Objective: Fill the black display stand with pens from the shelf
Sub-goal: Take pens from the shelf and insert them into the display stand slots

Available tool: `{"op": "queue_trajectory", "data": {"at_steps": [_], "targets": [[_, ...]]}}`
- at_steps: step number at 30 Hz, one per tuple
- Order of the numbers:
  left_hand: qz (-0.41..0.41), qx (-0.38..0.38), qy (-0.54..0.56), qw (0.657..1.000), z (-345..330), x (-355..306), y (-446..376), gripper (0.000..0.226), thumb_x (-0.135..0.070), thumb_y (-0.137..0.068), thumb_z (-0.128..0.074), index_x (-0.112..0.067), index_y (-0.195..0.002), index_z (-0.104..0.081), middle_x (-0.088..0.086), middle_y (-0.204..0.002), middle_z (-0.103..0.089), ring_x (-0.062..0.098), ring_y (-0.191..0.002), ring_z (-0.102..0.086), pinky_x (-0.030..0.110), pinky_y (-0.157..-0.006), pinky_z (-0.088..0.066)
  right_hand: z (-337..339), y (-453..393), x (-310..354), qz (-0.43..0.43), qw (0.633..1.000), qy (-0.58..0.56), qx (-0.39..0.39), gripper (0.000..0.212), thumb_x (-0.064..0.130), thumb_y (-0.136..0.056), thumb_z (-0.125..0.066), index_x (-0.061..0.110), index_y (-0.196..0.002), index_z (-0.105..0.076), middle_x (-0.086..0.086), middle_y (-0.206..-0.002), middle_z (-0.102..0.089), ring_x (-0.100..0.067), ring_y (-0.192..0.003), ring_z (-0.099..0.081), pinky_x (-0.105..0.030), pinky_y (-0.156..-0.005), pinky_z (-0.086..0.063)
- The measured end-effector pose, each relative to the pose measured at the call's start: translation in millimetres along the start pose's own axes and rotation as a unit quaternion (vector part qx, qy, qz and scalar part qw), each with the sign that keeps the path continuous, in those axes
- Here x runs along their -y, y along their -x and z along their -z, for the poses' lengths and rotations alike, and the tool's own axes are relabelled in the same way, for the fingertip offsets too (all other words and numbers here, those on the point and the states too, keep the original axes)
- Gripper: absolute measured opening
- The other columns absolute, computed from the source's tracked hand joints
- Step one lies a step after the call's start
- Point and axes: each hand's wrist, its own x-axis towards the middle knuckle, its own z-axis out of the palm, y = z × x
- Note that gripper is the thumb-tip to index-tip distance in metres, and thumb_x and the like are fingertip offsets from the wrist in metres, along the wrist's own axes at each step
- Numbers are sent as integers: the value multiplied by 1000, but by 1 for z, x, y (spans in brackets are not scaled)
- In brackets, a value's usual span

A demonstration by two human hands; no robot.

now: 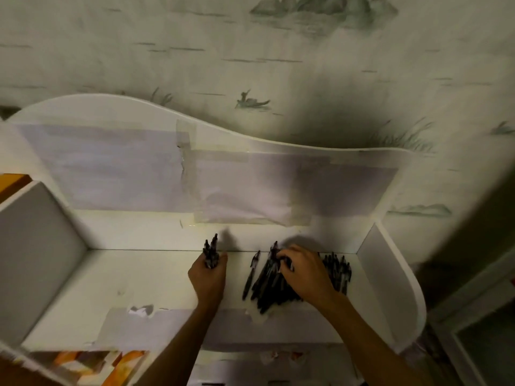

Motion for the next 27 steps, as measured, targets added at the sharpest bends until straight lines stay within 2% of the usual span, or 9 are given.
{"op": "queue_trajectory", "data": {"at_steps": [4,9,11,13,15,18,21,23,27], "targets": [[8,14,-13,1000,3,7,6,23,-23,-88,-74,-19,-68,-62,-2,-63,-63,10,-61,-56,29,-61,-40,1,1,1,0,1000,2,7,24,23,-97,-57,20,-117,-70,3,-115,-67,-10,-95,-61,-21,-87,-50],[13,35,-42,998,9,11,-1,28,-32,-92,-69,-16,-70,-62,2,-60,-66,15,-58,-64,24,-55,-42,5,0,3,-7,1000,-7,8,22,22,-97,-58,20,-115,-71,3,-112,-68,-9,-95,-61,-21,-87,-51],[19,27,-67,997,14,12,-5,29,-35,-90,-70,-16,-71,-61,-3,-61,-63,15,-61,-62,28,-61,-43,5,-2,9,0,1000,-15,5,22,22,-97,-58,20,-114,-71,4,-111,-68,-10,-95,-61,-21,-86,-51],[7,33,-86,996,22,10,-8,23,-42,-88,-72,-22,-80,-62,-11,-68,-62,9,-68,-60,29,-64,-44,4,-6,16,9,1000,-28,8,21,21,-97,-58,19,-113,-71,3,-110,-68,-10,-93,-62,-24,-85,-53],[-18,58,-104,993,31,7,-9,27,-51,-85,-71,-25,-88,-62,-12,-75,-65,5,-70,-60,25,-61,-43,2,-11,27,16,999,-46,19,21,22,-97,-58,18,-113,-71,1,-111,-68,-11,-91,-63,-28,-85,-55],[-19,63,-118,991,51,-1,-11,41,-63,-83,-62,-23,-92,-62,-9,-74,-66,7,-67,-61,22,-55,-41,-1,-24,47,26,997,-71,29,22,23,-97,-59,20,-115,-70,2,-116,-68,-12,-91,-65,-27,-85,-56],[16,83,-101,991,75,-14,-14,54,-76,-77,-52,-23,-86,-58,-7,-64,-61,8,-53,-57,23,-49,-42,-9,-37,75,37,993,-97,49,22,23,-96,-59,22,-116,-69,2,-120,-66,-14,-98,-65,-34,-88,-56],[53,110,-55,991,95,-22,-19,54,-75,-80,-54,-21,-78,-54,-9,-52,-51,6,-42,-45,24,-41,-40,-15,-45,97,55,992,-95,58,22,25,-96,-58,24,-115,-69,4,-119,-66,-14,-103,-63,-34,-93,-54],[75,101,6,992,148,-40,-31,52,-72,-78,-62,-24,-68,-45,-6,-50,-38,9,-42,-32,23,-38,-31,-25,-58,150,112,989,-88,44,22,26,-95,-58,24,-113,-70,8,-114,-68,-12,-101,-63,-31,-91,-50]]}}
